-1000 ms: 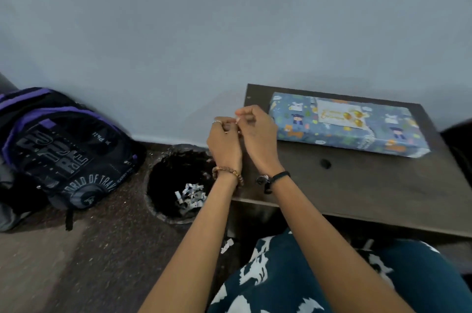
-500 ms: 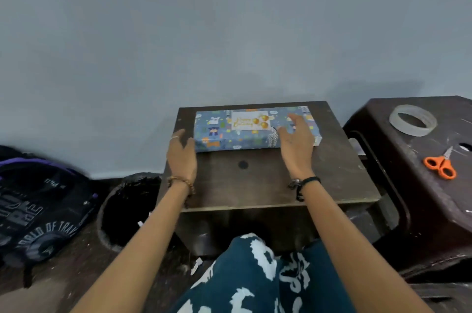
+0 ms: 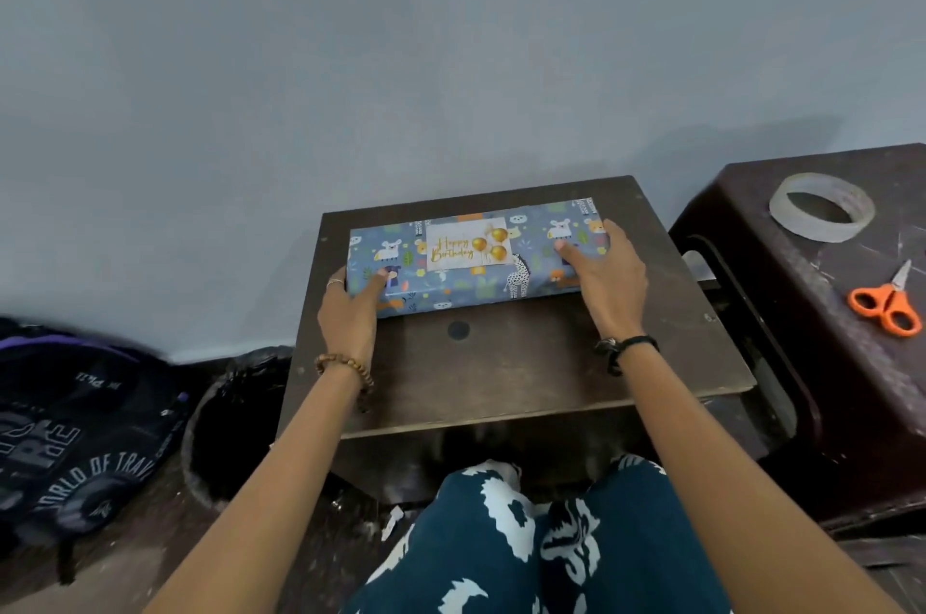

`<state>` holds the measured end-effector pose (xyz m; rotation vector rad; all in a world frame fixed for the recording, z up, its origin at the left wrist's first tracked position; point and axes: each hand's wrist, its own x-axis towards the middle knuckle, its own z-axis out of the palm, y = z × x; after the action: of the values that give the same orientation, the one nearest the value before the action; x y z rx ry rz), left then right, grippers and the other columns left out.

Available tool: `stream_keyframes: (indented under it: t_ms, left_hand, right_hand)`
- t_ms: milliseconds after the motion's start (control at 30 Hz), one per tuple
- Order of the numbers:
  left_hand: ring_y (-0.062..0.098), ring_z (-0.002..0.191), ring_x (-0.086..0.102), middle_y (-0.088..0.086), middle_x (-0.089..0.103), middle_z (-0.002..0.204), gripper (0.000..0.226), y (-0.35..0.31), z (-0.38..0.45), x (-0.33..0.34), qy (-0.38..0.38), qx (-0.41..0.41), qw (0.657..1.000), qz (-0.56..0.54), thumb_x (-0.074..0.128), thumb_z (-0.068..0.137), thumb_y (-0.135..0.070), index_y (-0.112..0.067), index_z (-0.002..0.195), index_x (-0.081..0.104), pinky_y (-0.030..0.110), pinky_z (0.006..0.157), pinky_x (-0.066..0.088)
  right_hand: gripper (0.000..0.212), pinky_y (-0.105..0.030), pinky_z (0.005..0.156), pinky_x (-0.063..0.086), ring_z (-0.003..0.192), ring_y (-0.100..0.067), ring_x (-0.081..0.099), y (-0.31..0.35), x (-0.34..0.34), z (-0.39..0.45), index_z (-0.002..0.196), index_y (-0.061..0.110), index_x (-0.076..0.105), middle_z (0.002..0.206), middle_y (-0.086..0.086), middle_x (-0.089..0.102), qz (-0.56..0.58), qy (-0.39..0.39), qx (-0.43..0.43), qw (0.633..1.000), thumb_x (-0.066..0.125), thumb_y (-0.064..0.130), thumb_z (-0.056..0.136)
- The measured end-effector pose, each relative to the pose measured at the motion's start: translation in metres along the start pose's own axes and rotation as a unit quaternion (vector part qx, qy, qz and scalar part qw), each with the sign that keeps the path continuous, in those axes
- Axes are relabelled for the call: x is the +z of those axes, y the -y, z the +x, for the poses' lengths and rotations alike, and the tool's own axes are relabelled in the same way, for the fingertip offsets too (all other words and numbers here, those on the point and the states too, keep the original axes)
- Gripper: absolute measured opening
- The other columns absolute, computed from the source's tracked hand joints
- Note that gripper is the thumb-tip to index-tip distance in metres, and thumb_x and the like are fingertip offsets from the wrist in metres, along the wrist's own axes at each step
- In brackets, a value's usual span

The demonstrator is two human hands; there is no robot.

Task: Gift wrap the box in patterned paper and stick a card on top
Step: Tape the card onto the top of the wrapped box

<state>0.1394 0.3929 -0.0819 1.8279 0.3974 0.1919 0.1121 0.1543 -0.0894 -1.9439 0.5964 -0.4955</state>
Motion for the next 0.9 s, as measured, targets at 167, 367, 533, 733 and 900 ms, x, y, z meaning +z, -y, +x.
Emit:
stream_keyframes:
  t_ms: [167, 367, 533, 733, 900]
  left_hand:
    - [0.016, 0.093, 0.057, 0.005, 0.062, 0.107, 0.038, 0.013, -0.015, -0.018, 0.019, 0.026, 0.999, 0.034, 0.064, 0.085, -0.031, -0.009, 0.117, 0.058, 0.022, 0.071, 0.043]
    - [0.029, 0.145, 0.004, 0.016, 0.007, 0.156, 0.068, -0.005, -0.028, -0.013, 0.045, 0.214, 0.915, 0.339, 0.049, 0.094, -0.021, -0.001, 0.147, 0.011, 0.037, 0.117, 0.003]
    - [0.017, 0.145, -0.007, 0.005, -0.006, 0.158, 0.056, -0.021, -0.045, 0.024, 0.216, 0.322, 0.828, 0.406, 0.028, 0.101, -0.013, -0.011, 0.149, 0.0, 0.03, 0.115, -0.008]
    - [0.014, 0.145, -0.001, 0.003, 0.001, 0.158, 0.051, -0.008, -0.042, 0.029, 0.235, 0.309, 0.787, 0.479, 0.022, 0.101, -0.015, -0.01, 0.149, 0.004, 0.031, 0.117, -0.003]
    - [0.015, 0.145, -0.001, 0.004, -0.001, 0.158, 0.053, -0.015, -0.043, 0.028, 0.254, 0.294, 0.779, 0.492, 0.024, 0.101, -0.018, -0.009, 0.149, 0.002, 0.033, 0.117, -0.002]
  right_hand:
    - [0.045, -0.027, 0.078, 0.039, 0.095, -0.012, 0.053, -0.002, -0.014, -0.022, 0.118, 0.016, 0.053, 0.103, 0.005, 0.058, -0.016, 0.012, -0.02, 1.0, 0.067, 0.039, 0.082]
    - [0.055, -0.041, 0.113, 0.018, 0.142, -0.026, 0.019, 0.022, -0.007, -0.035, 0.143, 0.004, 0.028, 0.154, -0.013, 0.019, -0.284, 0.062, -0.119, 0.949, 0.047, 0.023, 0.095]
    - [0.05, -0.038, 0.117, 0.0, 0.146, -0.021, 0.001, 0.045, 0.025, -0.064, 0.148, 0.005, 0.005, 0.158, -0.011, 0.0, -0.364, 0.235, -0.293, 0.852, 0.018, 0.021, 0.103]
    - [0.061, -0.038, 0.118, 0.001, 0.146, -0.02, 0.004, 0.034, 0.034, -0.066, 0.149, 0.007, 0.007, 0.157, -0.01, 0.006, -0.438, 0.24, -0.305, 0.811, -0.003, 0.037, 0.096]
    - [0.052, -0.041, 0.117, 0.003, 0.145, -0.021, 0.007, 0.051, 0.027, -0.064, 0.148, 0.006, 0.009, 0.157, -0.011, 0.008, -0.468, 0.269, -0.304, 0.785, 0.014, 0.029, 0.102]
